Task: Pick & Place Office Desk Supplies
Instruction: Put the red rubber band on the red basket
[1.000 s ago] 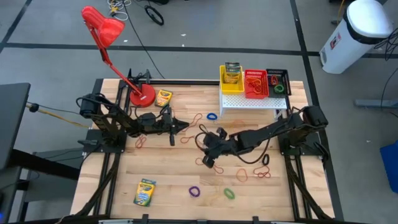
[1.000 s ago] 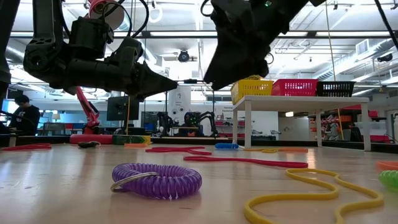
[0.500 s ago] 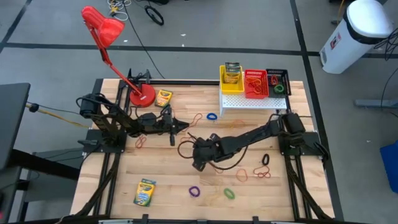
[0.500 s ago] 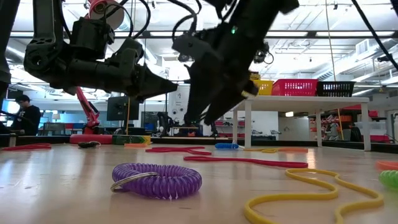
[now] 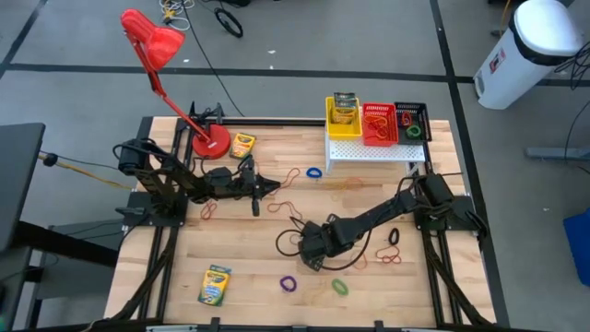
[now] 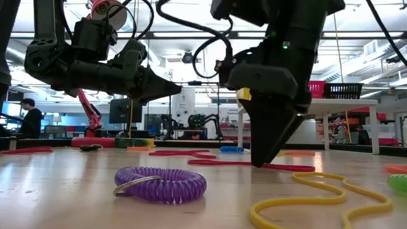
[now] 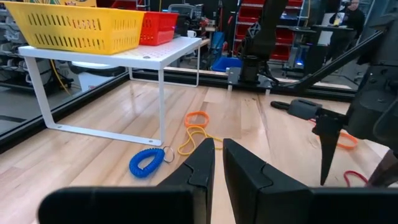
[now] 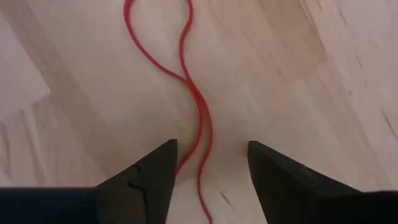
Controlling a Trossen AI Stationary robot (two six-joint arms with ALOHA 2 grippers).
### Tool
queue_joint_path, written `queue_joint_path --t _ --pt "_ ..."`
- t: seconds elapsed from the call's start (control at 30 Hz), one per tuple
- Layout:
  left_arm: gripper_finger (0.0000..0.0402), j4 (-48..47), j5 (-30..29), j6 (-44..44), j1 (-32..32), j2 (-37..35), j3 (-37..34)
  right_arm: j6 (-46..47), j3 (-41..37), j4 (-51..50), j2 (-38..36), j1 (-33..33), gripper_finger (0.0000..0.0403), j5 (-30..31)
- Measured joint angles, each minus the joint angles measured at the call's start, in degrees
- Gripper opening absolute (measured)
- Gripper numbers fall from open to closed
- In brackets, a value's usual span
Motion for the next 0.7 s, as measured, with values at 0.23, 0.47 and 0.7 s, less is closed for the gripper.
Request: queue_joint_path --t 0.23,0.47,0.7 --pt "0.0038 -0.02 0.01 -0.02 0.0 0.0 0.0 -0.1 -0.08 1.07 0.62 -0.84 0.0174 -1.14" --pt "0.0038 0.0 0.01 0.0 0.0 0.0 -0.02 -1.64 -0.04 0.39 0.79 -2.49 0.0117 -2.62" --pt "0.0038 0.0 0.0 0.0 0.0 0.0 -0.02 -6.03 -0.09 0.61 0.88 -2.82 0.0066 -2.57"
